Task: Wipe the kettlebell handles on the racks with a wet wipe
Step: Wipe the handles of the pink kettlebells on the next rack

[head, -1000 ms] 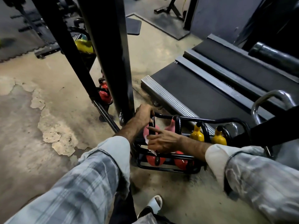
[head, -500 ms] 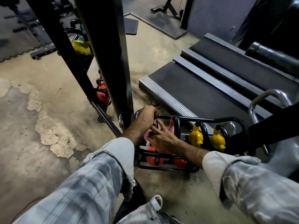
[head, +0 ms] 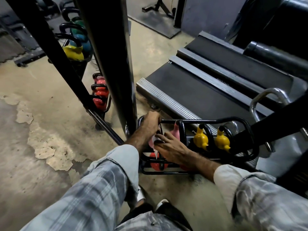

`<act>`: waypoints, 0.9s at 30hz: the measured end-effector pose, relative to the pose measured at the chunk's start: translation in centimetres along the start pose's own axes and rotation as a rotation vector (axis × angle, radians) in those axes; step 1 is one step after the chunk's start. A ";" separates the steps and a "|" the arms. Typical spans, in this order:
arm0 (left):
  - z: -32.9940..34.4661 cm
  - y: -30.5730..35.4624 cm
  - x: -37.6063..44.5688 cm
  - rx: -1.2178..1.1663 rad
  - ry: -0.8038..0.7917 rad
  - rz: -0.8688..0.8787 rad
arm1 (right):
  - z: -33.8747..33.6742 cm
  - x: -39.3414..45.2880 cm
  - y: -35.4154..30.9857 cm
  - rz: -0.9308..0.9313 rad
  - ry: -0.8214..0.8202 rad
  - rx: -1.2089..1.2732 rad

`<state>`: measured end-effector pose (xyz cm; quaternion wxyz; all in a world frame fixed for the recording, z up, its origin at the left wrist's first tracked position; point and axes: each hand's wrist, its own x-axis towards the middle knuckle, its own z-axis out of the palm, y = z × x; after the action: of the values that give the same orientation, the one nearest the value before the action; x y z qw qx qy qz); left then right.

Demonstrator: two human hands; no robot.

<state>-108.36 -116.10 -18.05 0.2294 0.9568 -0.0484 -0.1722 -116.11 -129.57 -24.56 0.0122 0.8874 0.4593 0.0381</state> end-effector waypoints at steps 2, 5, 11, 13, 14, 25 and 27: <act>0.0 -0.2 0.0 0.011 0.021 0.025 | 0.1 -0.7 0.0 0.073 0.039 0.040; 0.3 -0.5 0.1 0.033 0.038 0.062 | 0.6 -1.6 -1.5 0.436 0.278 0.323; 3.8 -2.0 -2.4 -0.617 0.225 -0.026 | -0.5 0.6 -2.2 1.141 0.540 1.021; 5.4 -2.7 -4.1 -0.678 0.258 -0.068 | -0.9 1.3 -1.5 1.184 0.458 1.051; 6.4 -3.2 -4.8 -0.680 0.272 -0.075 | -1.2 1.6 -1.2 1.181 0.420 1.056; 8.7 -2.7 -7.6 -0.873 0.370 -0.248 | -1.6 1.7 0.9 0.885 0.394 0.999; 8.6 -3.0 -7.5 -0.804 0.387 -0.250 | -1.1 0.9 0.0 0.883 0.360 1.010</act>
<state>-118.34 -115.78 -24.31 0.5643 0.8050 0.1818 -0.0217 -115.68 -128.86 -23.37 -0.4952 0.8681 0.0114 -0.0322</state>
